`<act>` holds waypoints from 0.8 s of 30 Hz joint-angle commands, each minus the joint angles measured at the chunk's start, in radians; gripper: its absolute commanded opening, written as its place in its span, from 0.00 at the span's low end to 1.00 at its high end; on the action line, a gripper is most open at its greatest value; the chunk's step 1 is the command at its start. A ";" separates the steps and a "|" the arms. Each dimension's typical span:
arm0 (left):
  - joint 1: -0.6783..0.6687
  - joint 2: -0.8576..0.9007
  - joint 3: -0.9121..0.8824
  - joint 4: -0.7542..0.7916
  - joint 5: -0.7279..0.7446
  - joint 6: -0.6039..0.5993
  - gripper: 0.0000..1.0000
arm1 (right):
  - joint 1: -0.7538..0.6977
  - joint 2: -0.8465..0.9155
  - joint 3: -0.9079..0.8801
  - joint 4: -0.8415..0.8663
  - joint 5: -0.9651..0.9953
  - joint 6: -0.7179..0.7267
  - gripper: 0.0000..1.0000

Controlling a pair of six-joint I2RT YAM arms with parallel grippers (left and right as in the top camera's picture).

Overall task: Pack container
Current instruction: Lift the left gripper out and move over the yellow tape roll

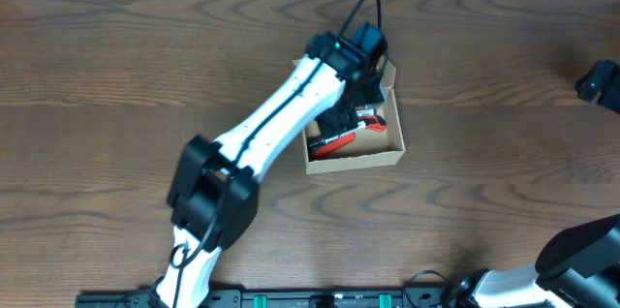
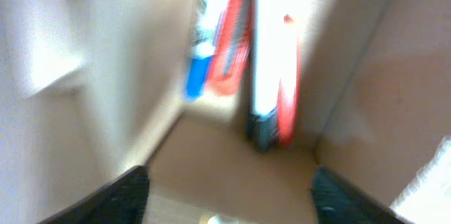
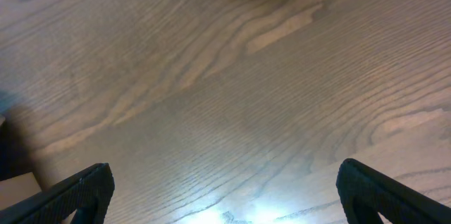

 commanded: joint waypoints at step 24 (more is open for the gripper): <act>0.552 -0.430 -0.056 -0.075 -0.033 -0.602 0.82 | 0.006 -0.008 -0.004 0.003 -0.008 0.000 0.99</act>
